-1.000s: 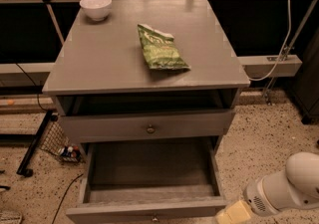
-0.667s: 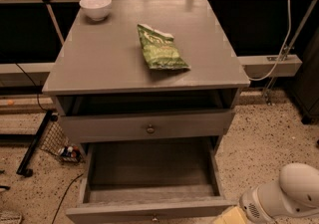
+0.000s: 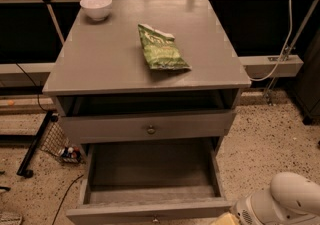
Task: Close middle drawer
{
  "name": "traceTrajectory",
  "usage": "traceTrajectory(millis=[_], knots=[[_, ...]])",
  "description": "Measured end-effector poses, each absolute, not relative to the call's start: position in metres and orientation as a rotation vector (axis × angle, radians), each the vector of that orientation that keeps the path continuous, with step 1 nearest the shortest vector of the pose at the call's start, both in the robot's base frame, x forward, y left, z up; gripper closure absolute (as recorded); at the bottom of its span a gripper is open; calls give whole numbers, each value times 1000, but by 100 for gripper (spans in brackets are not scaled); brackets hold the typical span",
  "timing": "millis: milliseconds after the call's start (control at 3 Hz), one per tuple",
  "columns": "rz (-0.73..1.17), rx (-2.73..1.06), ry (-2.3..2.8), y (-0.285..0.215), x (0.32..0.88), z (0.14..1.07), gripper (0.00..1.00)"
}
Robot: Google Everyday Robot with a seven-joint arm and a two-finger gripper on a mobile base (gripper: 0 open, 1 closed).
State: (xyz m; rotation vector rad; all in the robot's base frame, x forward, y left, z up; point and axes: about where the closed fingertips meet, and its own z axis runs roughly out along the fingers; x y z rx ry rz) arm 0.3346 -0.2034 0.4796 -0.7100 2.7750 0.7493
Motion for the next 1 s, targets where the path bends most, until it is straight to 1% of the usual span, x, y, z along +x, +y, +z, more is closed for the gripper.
traceTrajectory(millis=[333,1000], knots=[[833,-693,2788,-194,330,451,48],[908,-671,2763,-184,336,416,95]])
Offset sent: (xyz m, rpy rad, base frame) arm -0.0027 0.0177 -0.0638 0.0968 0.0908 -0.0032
